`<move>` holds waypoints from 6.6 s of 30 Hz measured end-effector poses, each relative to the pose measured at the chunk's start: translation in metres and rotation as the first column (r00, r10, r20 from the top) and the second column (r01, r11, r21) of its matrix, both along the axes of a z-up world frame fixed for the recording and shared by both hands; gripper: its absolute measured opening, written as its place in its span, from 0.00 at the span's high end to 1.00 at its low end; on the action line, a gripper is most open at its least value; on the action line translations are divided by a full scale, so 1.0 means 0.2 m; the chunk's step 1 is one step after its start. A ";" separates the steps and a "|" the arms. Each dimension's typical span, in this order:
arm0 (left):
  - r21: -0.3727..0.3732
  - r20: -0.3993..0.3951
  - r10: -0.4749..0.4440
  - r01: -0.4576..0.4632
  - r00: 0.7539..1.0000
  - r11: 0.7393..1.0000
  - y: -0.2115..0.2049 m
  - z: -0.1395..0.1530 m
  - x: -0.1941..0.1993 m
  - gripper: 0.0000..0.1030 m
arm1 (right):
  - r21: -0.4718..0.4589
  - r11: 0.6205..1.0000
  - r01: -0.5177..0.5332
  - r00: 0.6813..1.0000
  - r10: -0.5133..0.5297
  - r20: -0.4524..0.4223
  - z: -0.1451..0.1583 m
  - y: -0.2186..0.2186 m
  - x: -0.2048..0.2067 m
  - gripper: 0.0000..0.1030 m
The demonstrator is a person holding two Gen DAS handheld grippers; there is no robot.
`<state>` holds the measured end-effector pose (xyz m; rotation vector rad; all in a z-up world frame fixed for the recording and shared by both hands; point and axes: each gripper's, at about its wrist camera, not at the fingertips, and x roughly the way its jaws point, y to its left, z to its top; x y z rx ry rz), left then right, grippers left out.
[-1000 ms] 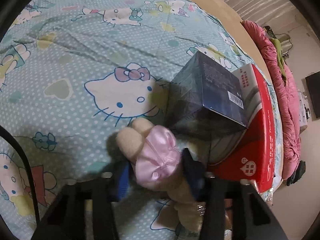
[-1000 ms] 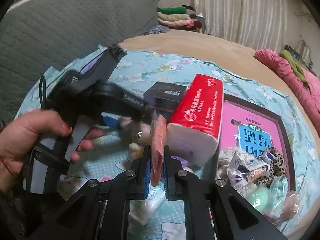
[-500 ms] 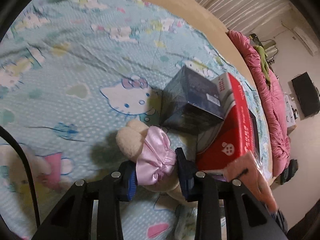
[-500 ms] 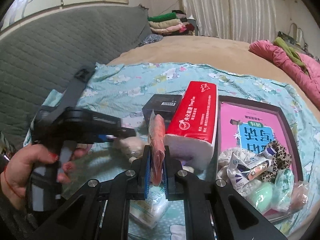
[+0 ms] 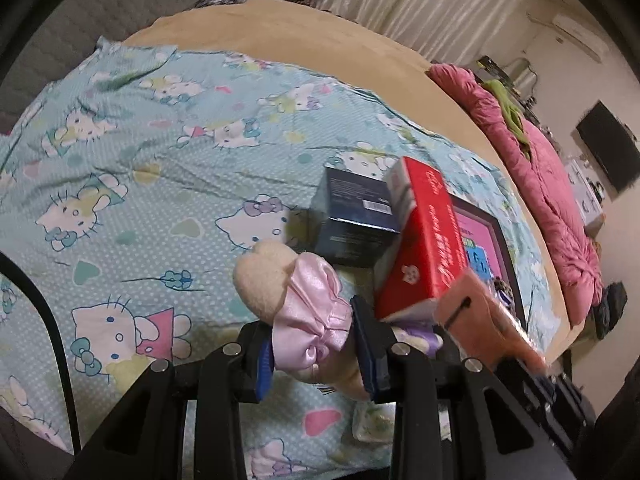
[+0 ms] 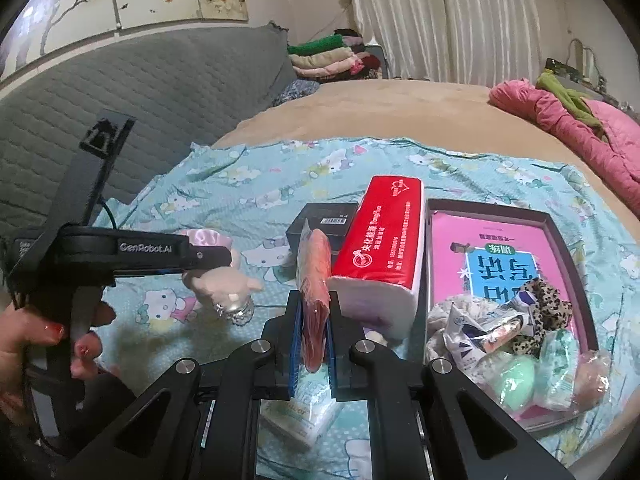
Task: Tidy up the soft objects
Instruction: 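Lift the bunny and peach plush and carry them over the pink book box, then lower the bunny and peach plush into the box and open both tools, then withdraw both tools and reach toward the small cream plush and wet-wipes pack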
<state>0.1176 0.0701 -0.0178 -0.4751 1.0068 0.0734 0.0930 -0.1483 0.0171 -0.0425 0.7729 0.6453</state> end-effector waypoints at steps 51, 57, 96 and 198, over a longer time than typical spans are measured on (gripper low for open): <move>0.219 0.113 -0.369 0.340 0.922 0.915 -0.96 0.29 0.01 0.66 | 0.154 0.898 0.413 0.905 -0.423 0.041 0.23 -0.94 -0.04 0.90; 0.235 0.069 -0.395 0.370 0.916 0.899 -1.04 0.16 0.08 0.66 | 0.162 0.891 0.423 0.902 -0.432 0.020 0.19 -0.97 -0.02 0.90; 0.269 0.020 -0.414 0.394 0.910 0.879 -1.19 -0.21 0.27 0.65 | 0.140 0.889 0.437 0.899 -0.428 -0.091 -0.14 -0.96 0.20 0.88; 0.262 0.072 -0.211 0.186 0.975 0.947 -0.38 0.13 -0.04 0.28 | 0.095 0.959 0.268 0.963 -0.268 -0.020 0.13 -0.44 -0.06 0.29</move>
